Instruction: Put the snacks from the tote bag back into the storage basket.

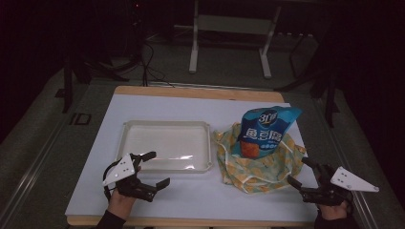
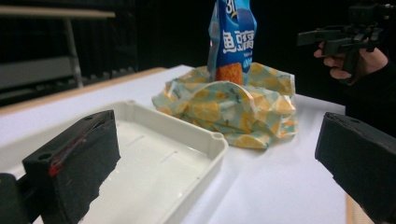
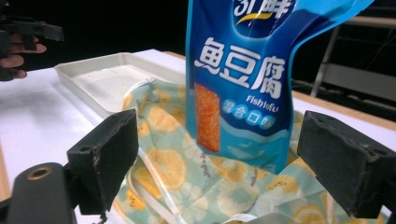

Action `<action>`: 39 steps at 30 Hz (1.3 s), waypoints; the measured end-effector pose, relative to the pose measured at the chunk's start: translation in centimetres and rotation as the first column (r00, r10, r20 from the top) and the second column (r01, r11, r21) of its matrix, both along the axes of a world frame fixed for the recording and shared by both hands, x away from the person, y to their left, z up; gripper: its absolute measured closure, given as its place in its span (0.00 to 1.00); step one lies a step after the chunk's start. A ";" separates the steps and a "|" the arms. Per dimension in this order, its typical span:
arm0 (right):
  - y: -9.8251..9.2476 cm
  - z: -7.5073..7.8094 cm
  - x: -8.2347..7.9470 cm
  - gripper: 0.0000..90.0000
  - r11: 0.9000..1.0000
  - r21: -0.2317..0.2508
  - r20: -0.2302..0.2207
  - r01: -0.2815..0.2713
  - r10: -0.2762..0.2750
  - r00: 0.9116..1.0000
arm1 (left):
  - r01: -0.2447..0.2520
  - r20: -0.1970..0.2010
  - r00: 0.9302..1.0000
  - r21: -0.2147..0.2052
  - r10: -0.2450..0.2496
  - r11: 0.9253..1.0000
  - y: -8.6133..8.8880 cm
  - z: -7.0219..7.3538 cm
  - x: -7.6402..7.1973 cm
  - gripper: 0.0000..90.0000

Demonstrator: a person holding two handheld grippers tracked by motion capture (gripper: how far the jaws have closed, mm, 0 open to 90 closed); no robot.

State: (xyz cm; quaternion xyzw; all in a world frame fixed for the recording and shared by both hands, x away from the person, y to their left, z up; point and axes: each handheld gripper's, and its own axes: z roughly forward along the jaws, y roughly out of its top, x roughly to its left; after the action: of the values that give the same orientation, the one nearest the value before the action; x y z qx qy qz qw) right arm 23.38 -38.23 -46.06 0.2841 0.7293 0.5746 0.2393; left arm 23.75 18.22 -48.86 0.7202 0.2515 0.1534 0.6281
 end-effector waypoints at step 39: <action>0.0 1.6 1.1 0.13 0.996 -0.055 -0.011 -0.076 0.075 0.997 | 0.134 -0.095 0.987 0.009 -0.133 0.991 -6.5 2.3 3.3 0.01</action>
State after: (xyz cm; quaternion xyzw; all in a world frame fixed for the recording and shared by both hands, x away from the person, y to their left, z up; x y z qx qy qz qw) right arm 24.46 -38.21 -44.50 0.2522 0.7563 0.5614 0.2220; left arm 27.08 11.75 -46.57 0.7467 0.2307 0.0789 0.6189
